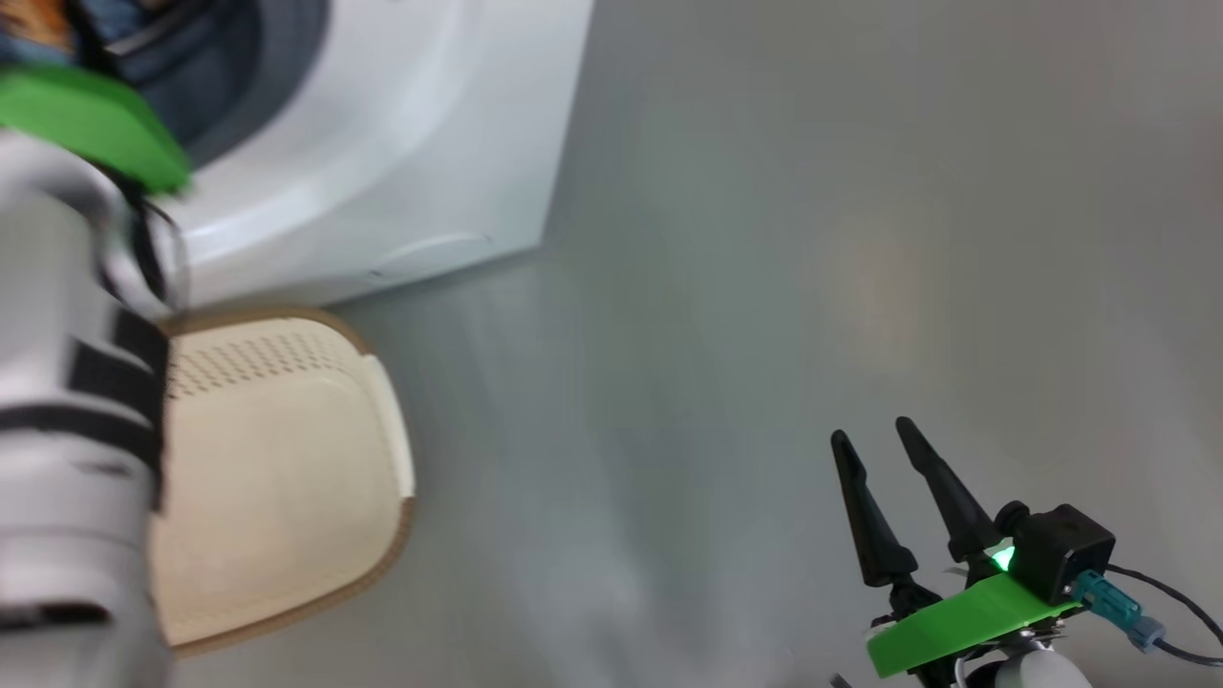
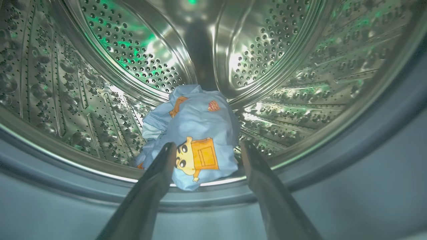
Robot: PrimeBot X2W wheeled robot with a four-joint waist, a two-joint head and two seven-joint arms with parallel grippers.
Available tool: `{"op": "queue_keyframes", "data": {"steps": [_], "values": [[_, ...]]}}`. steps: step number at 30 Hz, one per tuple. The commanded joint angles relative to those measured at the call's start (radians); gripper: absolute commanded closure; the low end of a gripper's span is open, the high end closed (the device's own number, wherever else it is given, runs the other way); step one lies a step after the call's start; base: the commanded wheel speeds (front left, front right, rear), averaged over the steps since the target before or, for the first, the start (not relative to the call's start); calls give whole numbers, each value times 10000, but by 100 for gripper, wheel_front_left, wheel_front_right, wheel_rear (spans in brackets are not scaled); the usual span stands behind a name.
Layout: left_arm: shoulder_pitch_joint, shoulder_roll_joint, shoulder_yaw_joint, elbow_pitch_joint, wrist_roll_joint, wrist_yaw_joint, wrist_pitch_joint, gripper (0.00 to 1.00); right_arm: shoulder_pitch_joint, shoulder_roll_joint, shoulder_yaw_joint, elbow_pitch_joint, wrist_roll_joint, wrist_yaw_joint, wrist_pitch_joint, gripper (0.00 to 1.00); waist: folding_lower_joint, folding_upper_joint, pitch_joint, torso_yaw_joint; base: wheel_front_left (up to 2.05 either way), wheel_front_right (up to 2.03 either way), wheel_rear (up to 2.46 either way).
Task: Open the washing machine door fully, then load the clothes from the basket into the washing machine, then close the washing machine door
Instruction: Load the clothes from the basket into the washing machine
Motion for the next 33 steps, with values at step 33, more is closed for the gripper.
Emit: {"op": "queue_keyframes", "data": {"steps": [33], "values": [[10392, -881, -733, -7450, -883, -458, -64, 0, 1675, -614, -742, -461, -800, 100, -48, 0, 0, 0, -3948, 2469, 0, 0, 0]]}}
